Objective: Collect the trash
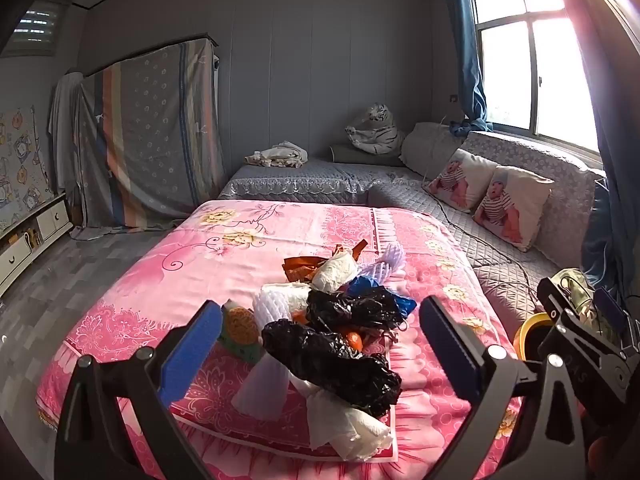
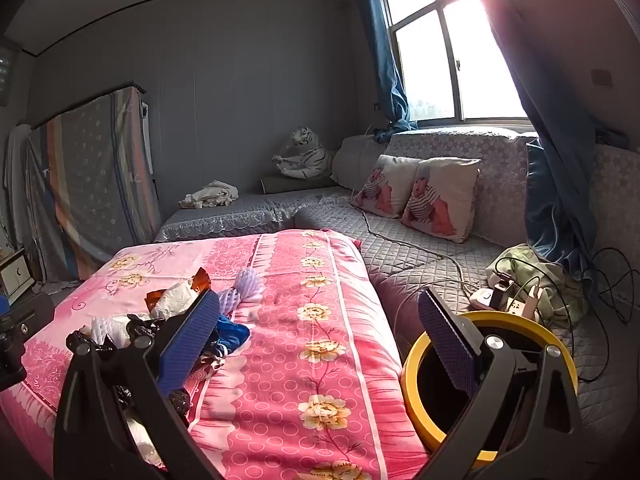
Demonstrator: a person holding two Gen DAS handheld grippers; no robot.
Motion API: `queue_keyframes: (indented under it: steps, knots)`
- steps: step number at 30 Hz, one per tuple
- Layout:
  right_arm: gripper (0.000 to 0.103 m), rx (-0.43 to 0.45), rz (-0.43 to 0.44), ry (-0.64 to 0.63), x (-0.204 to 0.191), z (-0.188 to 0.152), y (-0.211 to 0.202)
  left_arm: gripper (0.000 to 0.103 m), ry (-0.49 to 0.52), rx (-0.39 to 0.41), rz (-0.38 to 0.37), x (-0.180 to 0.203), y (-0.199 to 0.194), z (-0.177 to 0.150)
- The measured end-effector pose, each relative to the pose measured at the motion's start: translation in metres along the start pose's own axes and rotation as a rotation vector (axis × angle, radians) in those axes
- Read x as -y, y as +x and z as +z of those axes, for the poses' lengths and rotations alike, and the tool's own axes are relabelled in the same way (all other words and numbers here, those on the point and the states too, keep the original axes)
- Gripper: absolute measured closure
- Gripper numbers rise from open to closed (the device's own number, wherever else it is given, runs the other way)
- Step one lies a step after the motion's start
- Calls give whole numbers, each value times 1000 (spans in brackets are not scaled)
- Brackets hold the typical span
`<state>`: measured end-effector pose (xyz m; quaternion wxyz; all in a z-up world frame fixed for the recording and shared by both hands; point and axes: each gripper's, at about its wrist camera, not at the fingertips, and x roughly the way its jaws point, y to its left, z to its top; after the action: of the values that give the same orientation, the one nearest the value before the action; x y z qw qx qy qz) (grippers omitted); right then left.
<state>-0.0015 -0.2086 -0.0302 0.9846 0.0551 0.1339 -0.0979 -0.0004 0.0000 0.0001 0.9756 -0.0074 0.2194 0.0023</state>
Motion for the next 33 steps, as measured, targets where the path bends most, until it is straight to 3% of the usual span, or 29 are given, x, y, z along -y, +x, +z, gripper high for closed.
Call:
queue_keyframes:
  steps: [33]
  knots:
    - [8, -20, 7, 5, -3, -6, 4, 8, -12, -11, -2, -3, 4, -7]
